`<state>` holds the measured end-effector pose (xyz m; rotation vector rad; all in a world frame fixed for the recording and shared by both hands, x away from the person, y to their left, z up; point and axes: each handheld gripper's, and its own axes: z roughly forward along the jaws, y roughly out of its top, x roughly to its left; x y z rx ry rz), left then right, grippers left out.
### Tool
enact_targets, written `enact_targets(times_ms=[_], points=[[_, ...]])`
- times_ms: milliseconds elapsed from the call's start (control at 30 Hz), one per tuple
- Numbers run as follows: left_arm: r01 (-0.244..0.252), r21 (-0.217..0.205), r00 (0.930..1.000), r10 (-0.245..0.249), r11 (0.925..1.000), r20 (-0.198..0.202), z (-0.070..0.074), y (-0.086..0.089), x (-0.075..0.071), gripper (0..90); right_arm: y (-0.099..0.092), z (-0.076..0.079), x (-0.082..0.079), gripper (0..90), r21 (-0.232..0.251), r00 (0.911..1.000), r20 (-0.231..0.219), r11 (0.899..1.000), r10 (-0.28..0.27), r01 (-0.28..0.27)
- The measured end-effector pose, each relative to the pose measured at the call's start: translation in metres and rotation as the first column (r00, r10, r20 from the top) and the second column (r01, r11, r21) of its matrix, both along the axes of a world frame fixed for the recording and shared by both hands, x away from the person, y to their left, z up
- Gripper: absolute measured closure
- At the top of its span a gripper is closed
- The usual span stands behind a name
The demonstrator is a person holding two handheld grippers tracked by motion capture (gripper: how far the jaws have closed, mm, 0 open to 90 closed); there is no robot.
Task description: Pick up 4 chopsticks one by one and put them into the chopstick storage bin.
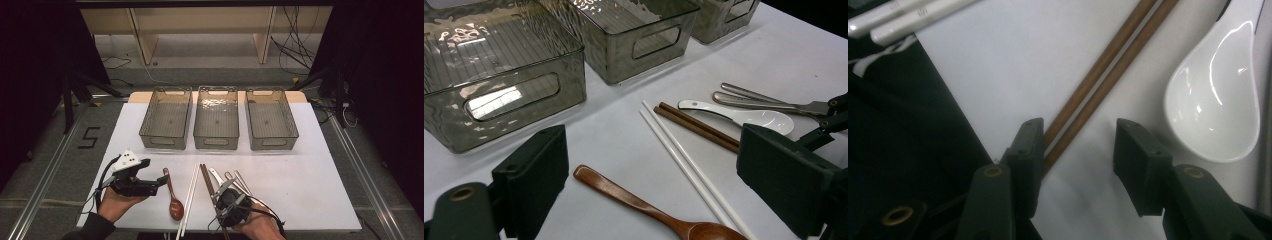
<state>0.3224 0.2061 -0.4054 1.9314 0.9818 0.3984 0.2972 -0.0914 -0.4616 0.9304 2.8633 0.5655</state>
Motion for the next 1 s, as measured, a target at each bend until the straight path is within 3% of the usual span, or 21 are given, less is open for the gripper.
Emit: enact_targets(times_ms=[667,1000], points=[[0.005,0.010,1.0000,-0.005,0.9999,0.000,0.000,0.000,0.000,12.7,-0.008,0.002,0.002,76.5,-0.085,0.9997,-0.012,0.996,0.023,-0.024],[0.002,0.004,1.0000,-0.002,1.0000,0.003,0.000,0.000,-0.001,12.7,-0.019,0.004,0.004,81.2,-0.125,0.9995,-0.028,0.992,-0.016,0.012]])
